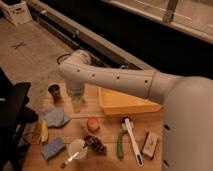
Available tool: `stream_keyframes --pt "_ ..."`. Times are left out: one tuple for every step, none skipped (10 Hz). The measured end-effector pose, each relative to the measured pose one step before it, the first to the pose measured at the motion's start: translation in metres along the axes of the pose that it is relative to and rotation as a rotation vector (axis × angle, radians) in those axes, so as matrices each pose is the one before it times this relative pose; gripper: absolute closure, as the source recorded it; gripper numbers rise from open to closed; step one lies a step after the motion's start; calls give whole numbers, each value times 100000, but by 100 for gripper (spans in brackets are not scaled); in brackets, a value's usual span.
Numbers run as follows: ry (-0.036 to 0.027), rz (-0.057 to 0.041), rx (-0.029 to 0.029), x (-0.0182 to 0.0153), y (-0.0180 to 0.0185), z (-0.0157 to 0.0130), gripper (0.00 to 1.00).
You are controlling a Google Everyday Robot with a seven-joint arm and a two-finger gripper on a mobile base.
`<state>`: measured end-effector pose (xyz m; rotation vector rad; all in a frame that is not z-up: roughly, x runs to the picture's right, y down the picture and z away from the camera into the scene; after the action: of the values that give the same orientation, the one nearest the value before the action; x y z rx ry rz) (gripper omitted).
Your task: Wipe table surface with sponge
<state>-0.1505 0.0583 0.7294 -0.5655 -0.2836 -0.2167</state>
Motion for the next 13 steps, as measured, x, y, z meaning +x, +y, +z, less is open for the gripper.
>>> stream_keyframes --pt "-154 -49 -194 -123 -38 70 26" --pt "-253 -1347 -1301 -293 40 370 26" --pt "-721 -1570 -1722 -726 21 944 26" --pt "-1016 -1773 -2304 -1157 -6 1535 26" --pt "-1064 -1799 -2379 -1312 -94 1708 26" --pt "-1331 -2128 -2882 -1417 -52 2018 26" --pt "-1516 -1868 -2773 -1114 108 1705 26" --pt "-2117 -1702 -2949 -1118 178 1527 26" --pt "-1281 -1208 -1964 -754 396 813 26" --pt "-1676 -1500 -1832 -983 692 771 26" --pt "-1727 -780 -1224 -707 1019 521 26" --pt "-2176 -324 -1098 -573 1085 431 26" --pt "-2442 -1732 -1984 -755 1082 498 26"
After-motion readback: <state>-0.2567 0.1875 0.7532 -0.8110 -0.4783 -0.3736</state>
